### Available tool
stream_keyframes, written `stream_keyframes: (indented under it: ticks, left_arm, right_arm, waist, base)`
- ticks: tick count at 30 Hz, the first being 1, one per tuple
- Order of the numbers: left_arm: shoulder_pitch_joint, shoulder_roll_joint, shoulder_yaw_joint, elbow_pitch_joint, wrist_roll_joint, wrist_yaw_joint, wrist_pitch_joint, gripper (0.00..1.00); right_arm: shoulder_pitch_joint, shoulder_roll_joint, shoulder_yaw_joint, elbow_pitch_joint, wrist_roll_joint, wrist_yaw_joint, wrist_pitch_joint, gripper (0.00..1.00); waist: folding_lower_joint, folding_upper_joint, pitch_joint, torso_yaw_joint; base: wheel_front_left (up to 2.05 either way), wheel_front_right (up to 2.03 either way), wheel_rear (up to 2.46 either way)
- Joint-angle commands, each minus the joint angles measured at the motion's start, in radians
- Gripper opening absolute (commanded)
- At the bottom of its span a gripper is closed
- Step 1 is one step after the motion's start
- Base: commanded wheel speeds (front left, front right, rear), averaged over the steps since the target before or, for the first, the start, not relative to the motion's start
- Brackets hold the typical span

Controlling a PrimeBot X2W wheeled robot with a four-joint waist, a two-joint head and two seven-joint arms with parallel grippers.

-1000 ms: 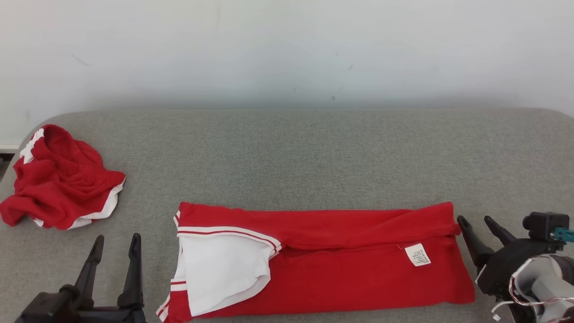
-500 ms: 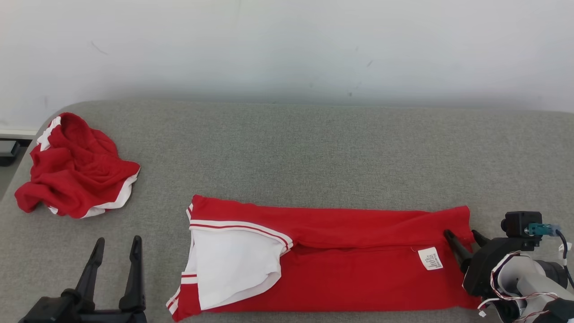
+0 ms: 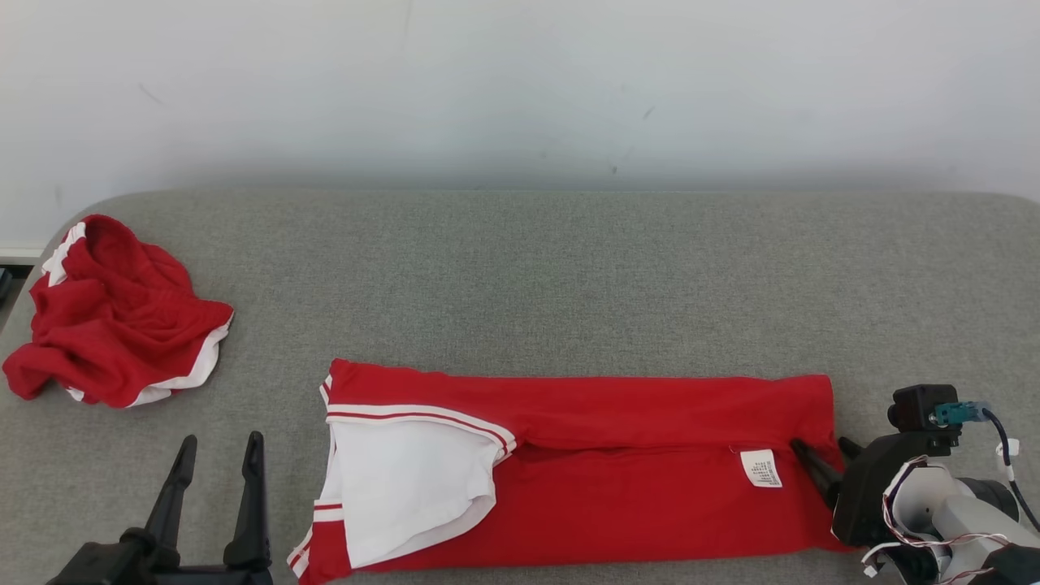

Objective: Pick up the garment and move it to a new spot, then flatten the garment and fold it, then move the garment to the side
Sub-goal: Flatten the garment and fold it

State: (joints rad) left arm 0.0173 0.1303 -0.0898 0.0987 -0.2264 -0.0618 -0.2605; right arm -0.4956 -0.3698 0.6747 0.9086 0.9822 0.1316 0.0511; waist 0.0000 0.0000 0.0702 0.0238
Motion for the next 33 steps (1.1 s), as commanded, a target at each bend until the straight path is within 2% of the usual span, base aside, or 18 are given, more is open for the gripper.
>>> stream_keyframes:
  ticks: [1, 6, 8, 9, 10, 16, 28, 33]
  left_arm:
    - [0.007, 0.001, 0.005, 0.003, 0.005, -0.002, -0.006, 1.0]
    - [-0.003, -0.001, 0.007, 0.016, 0.006, -0.019, -0.006, 1.0]
    - [-0.003, -0.001, 0.01, 0.021, 0.006, -0.021, -0.006, 1.0]
    - [-0.002, -0.002, 0.011, 0.023, 0.006, -0.023, -0.006, 1.0]
    - [-0.001, -0.003, 0.013, 0.025, 0.007, -0.025, -0.006, 1.0]
    - [0.009, -0.009, 0.025, 0.033, 0.012, -0.028, -0.006, 1.0]
    - [0.013, -0.027, 0.026, 0.039, 0.021, -0.035, -0.006, 1.0]
    - [0.008, -0.031, 0.03, 0.041, 0.025, -0.037, -0.006, 1.0]
  right_arm:
    - [0.025, 0.007, 0.004, 0.001, -0.007, -0.002, 0.013, 1.0]
    - [0.034, 0.02, -0.005, -0.016, -0.019, -0.001, 0.044, 1.0]
    - [0.038, 0.021, -0.009, -0.025, -0.025, -0.001, 0.05, 0.49]
    - [0.039, 0.02, -0.013, -0.03, -0.028, -0.001, 0.049, 0.13]
    - [0.042, 0.017, -0.016, -0.035, -0.031, -0.001, 0.052, 0.0]
    - [0.039, -0.009, -0.051, -0.063, -0.05, -0.001, 0.027, 0.0]
    - [0.024, -0.142, -0.154, -0.064, -0.112, -0.002, 0.025, 0.0]
    - [0.035, -0.163, -0.177, -0.153, -0.084, -0.002, 0.074, 0.0]
  waist:
    - [0.0, 0.0, 0.001, 0.001]
    - [0.0, 0.0, 0.001, 0.013]
    - [0.0, 0.0, 0.0, 0.02]
    - [0.0, 0.0, 0.0, 0.022]
    - [0.0, 0.0, -0.001, 0.024]
    - [0.0, 0.0, -0.005, 0.021]
    - [0.0, 0.0, -0.002, -0.027]
    - [0.0, 0.0, 0.005, -0.045]
  base:
    - [0.0, 0.0, 0.0]
    - [0.0, 0.0, 0.0]
    - [0.0, 0.0, 0.0]
    - [0.0, 0.0, 0.0]
    - [0.0, 0.0, 0.0]
    - [0.0, 0.0, 0.0]
    - [0.0, 0.0, 0.0]
    - [0.0, 0.0, 0.0]
